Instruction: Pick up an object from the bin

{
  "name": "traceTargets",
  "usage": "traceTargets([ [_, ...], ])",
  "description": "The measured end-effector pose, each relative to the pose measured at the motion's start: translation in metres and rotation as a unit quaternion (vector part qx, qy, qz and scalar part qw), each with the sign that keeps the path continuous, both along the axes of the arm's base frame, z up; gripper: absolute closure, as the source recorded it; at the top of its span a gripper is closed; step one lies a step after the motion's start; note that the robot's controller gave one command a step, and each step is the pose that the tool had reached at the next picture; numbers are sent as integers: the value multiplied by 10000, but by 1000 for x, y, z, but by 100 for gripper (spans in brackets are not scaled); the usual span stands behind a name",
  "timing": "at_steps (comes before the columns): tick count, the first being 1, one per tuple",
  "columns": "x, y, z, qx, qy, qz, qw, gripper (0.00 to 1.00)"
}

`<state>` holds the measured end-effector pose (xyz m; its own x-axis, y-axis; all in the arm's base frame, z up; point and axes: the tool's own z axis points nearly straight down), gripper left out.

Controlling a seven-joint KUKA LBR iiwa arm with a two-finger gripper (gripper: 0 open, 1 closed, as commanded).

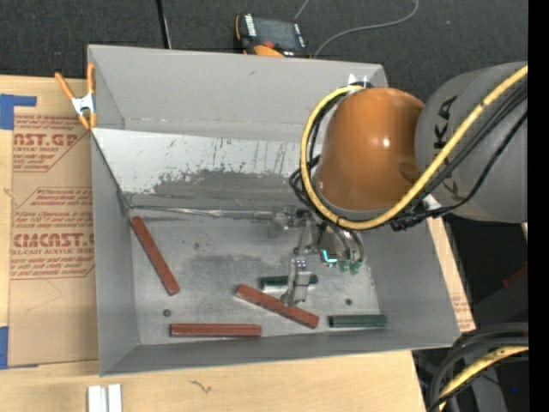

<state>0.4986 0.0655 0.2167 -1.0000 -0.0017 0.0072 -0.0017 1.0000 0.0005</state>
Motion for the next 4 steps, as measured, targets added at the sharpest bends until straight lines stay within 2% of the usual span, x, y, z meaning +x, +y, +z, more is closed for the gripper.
traceTargets([
  [1, 19, -66, -135, -7, -4, -355, 9994, 0],
  [2, 39, -97, -148, -9, -44, -272, 9996, 0],
  [3, 39, -95, -147, 1, -38, -266, 9996, 100],
  [4, 33, -59, -9, 2, -74, 1717, 9851, 100],
])
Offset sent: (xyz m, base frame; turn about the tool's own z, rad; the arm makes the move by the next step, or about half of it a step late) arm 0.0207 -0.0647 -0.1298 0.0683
